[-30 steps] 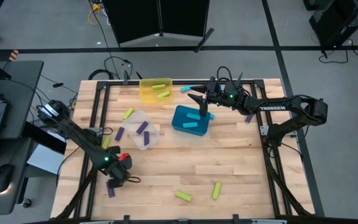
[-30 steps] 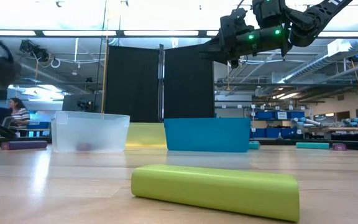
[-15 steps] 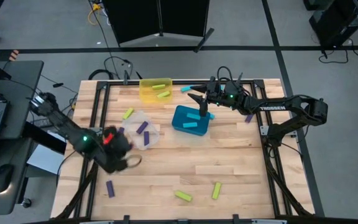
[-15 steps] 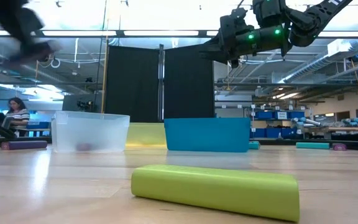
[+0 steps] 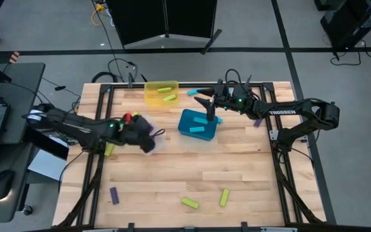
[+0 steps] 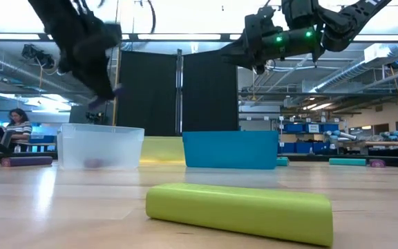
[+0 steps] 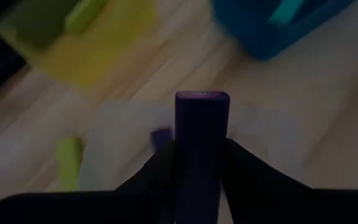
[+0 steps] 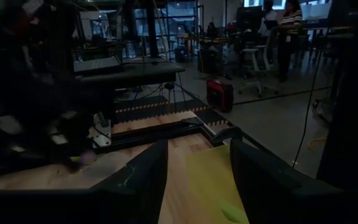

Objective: Sort blocks
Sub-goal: Put the violet block into the transparent bin, then put the green block into the yellow bin, then put the violet block into the transparent bin

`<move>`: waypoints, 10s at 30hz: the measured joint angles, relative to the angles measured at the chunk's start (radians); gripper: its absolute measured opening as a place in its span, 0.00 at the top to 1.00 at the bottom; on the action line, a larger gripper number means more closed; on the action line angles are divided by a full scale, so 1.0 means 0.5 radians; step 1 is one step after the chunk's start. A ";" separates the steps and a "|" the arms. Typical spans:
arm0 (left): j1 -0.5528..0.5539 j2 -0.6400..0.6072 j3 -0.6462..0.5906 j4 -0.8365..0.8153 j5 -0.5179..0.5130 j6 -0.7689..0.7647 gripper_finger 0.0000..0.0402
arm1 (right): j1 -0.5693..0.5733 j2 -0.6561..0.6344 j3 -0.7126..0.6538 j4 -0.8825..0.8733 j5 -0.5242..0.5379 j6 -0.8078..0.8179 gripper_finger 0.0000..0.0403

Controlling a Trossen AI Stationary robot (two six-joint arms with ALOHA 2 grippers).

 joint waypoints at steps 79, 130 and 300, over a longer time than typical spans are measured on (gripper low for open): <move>0.360 -0.293 -0.101 1.323 -0.146 0.957 0.39 | 1.847 1.042 0.984 -1.457 0.240 1.126 0.41; 0.363 -0.293 -0.102 1.279 -0.116 1.016 0.39 | 1.941 1.679 1.728 -2.314 0.475 1.239 0.60; -1.493 0.762 0.356 -0.081 1.473 -3.044 0.41 | 0.589 0.011 -0.053 -0.001 0.190 -0.371 0.51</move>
